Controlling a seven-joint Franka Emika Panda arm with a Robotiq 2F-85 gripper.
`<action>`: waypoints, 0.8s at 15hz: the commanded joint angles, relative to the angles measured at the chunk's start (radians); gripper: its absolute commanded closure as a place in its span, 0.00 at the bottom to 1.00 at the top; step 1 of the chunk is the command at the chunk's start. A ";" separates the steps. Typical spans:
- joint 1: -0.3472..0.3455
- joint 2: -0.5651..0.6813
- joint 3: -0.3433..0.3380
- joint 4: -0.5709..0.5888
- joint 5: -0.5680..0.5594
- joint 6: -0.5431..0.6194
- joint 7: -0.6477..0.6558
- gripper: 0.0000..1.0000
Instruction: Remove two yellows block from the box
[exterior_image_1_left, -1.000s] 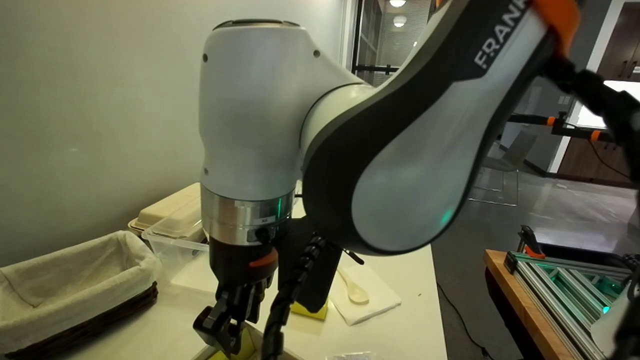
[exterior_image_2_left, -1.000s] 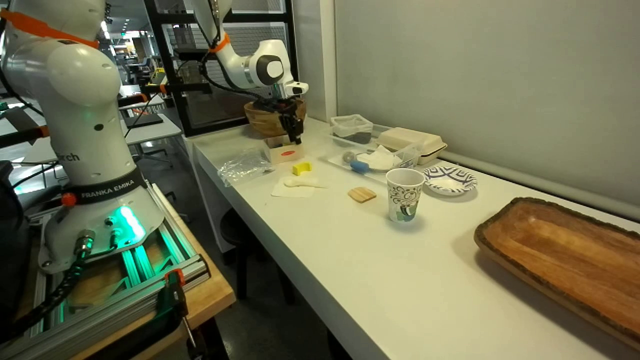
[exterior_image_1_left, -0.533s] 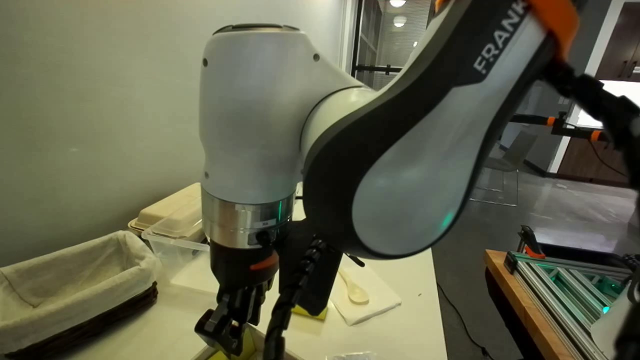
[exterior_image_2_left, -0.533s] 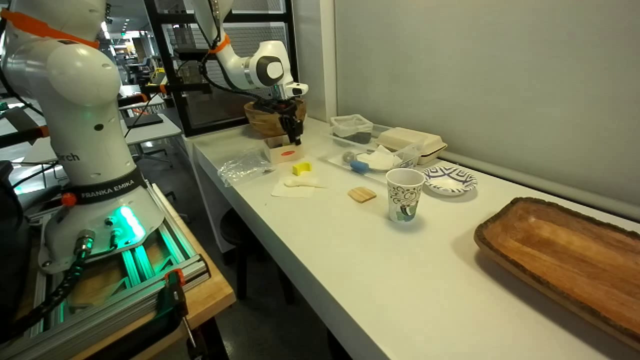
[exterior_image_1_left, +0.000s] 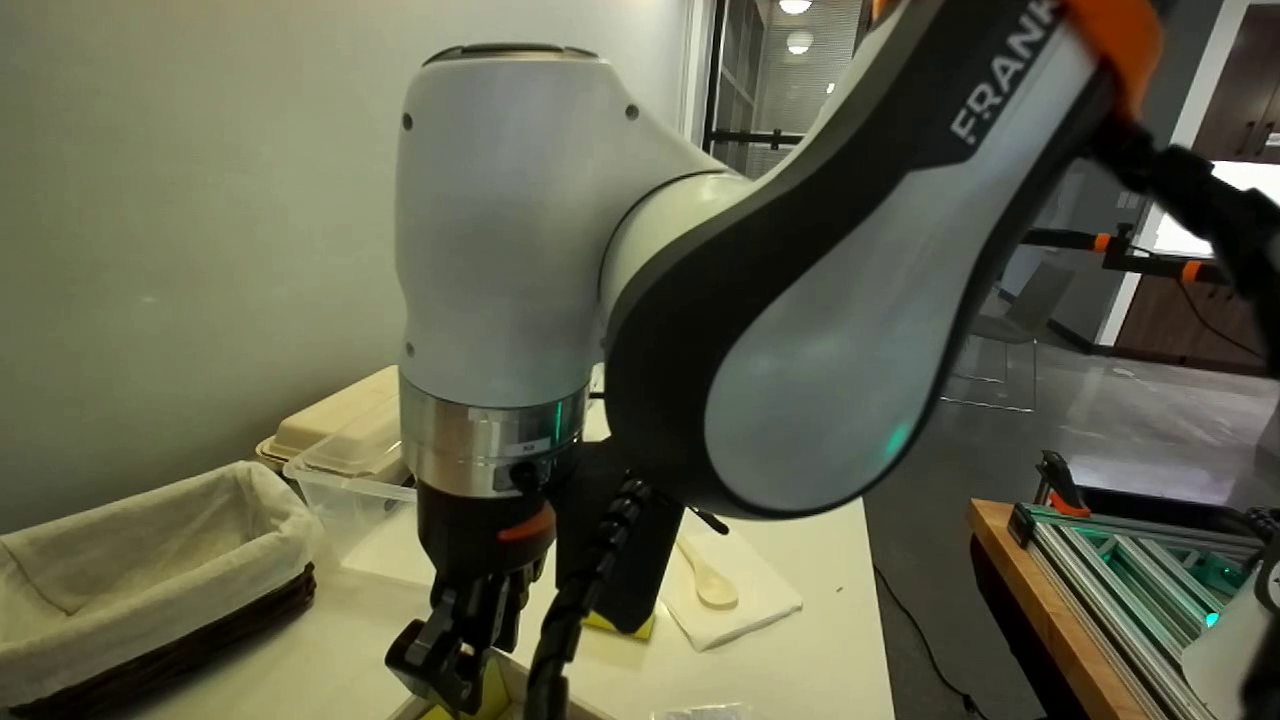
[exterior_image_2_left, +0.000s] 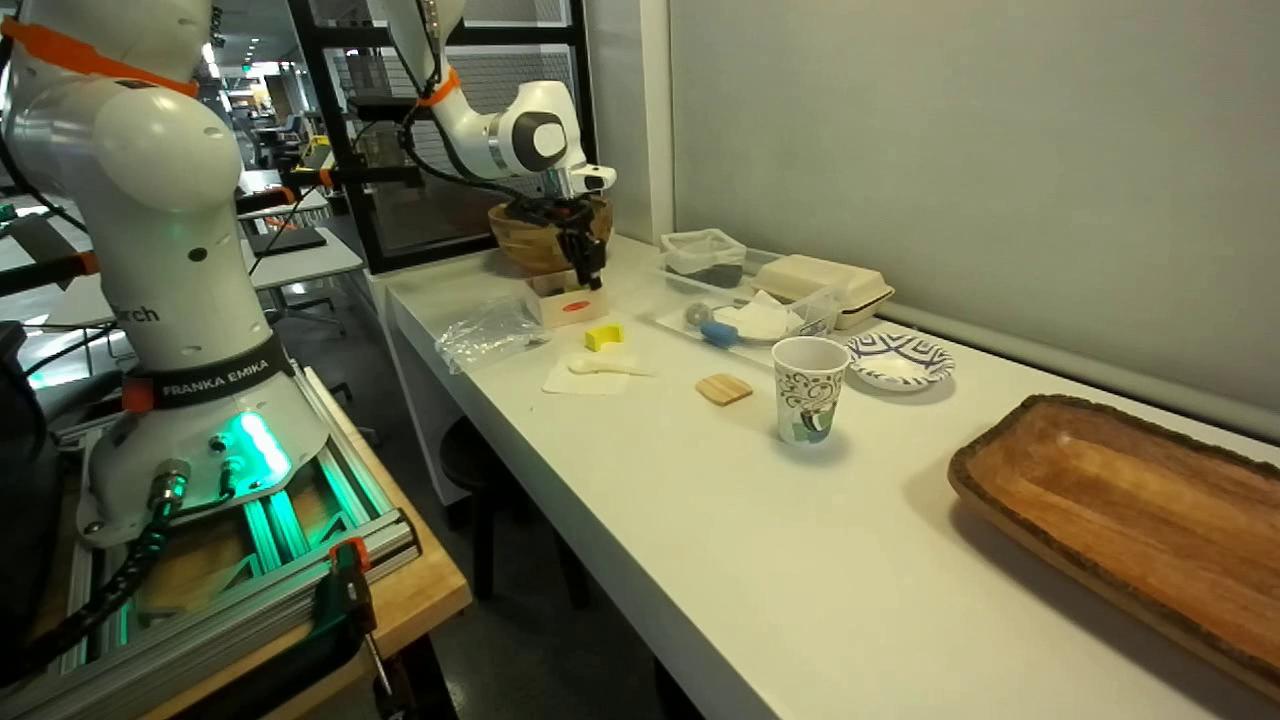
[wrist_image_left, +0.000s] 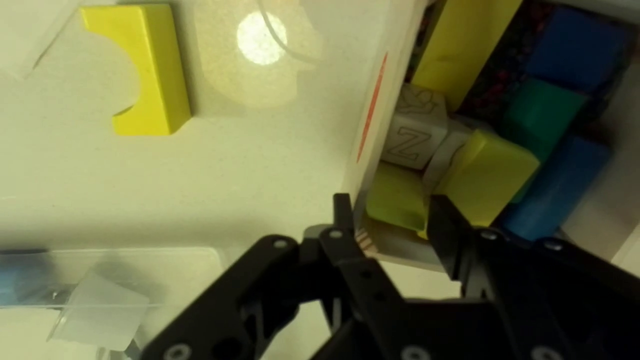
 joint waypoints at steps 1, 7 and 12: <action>0.005 -0.008 0.002 0.004 -0.022 -0.032 0.025 0.54; 0.006 -0.011 0.002 0.007 -0.023 -0.035 0.026 0.59; 0.006 -0.008 0.002 0.011 -0.024 -0.037 0.025 0.62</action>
